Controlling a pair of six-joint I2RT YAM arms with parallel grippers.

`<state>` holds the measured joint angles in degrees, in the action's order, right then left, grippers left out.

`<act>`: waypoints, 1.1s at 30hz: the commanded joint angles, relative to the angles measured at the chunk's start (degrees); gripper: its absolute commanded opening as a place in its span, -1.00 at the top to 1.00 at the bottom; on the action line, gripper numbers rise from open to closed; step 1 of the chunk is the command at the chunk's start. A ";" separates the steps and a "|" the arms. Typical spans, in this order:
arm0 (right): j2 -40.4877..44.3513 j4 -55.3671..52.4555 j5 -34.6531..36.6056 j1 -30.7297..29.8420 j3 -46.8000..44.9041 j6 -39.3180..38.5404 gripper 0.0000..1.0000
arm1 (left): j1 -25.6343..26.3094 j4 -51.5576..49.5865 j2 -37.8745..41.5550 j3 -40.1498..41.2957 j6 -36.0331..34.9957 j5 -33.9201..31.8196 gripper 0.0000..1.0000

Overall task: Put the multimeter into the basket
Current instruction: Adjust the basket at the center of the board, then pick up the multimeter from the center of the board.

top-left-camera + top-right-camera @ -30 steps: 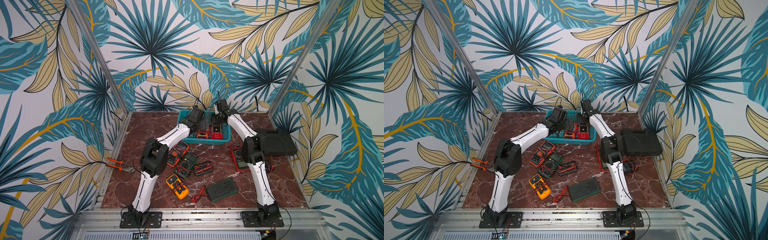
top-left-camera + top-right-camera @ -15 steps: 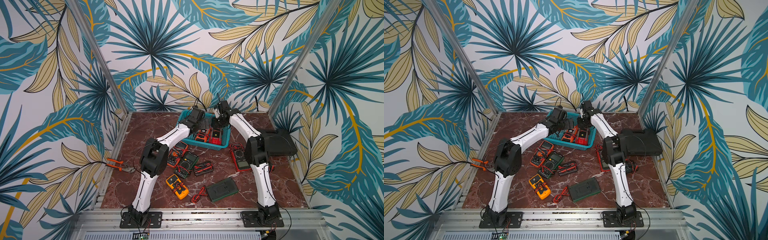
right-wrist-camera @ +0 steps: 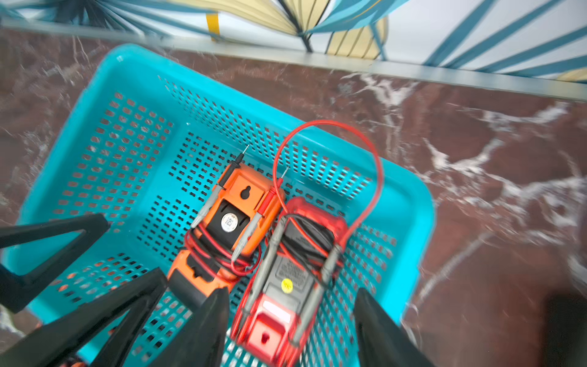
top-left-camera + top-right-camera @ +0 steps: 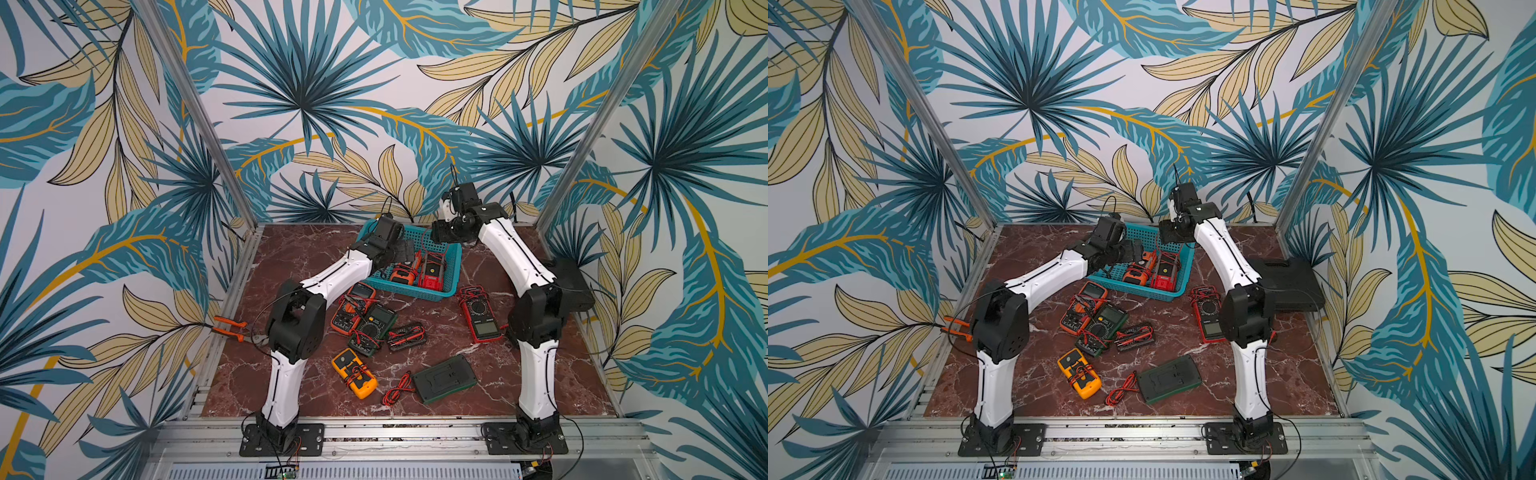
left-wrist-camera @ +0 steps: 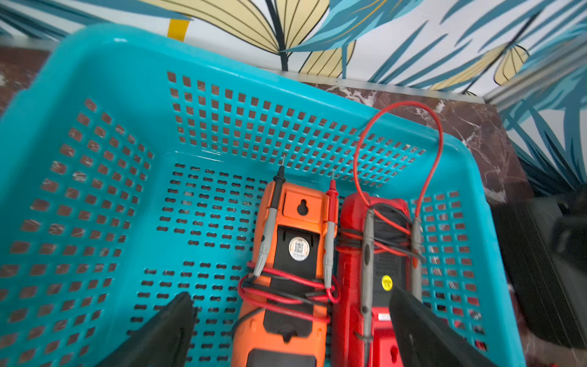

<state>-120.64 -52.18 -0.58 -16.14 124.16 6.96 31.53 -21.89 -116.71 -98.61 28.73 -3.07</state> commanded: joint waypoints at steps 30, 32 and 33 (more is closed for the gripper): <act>48.89 6.96 20.62 8.91 -55.19 15.41 -0.99 | 32.93 -18.04 12.20 19.78 -28.76 7.03 -1.00; 49.47 6.83 20.60 9.13 -55.51 15.45 -0.99 | 33.62 -19.59 10.98 19.19 -29.45 8.26 -1.00; 49.66 6.79 20.62 9.23 -55.62 15.45 -0.99 | 34.01 -20.66 10.27 18.79 -29.78 8.75 -1.00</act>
<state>-71.92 -46.33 19.92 -7.31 69.97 21.47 64.84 -38.46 -105.03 -78.28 0.82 4.78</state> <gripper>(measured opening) 0.995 0.999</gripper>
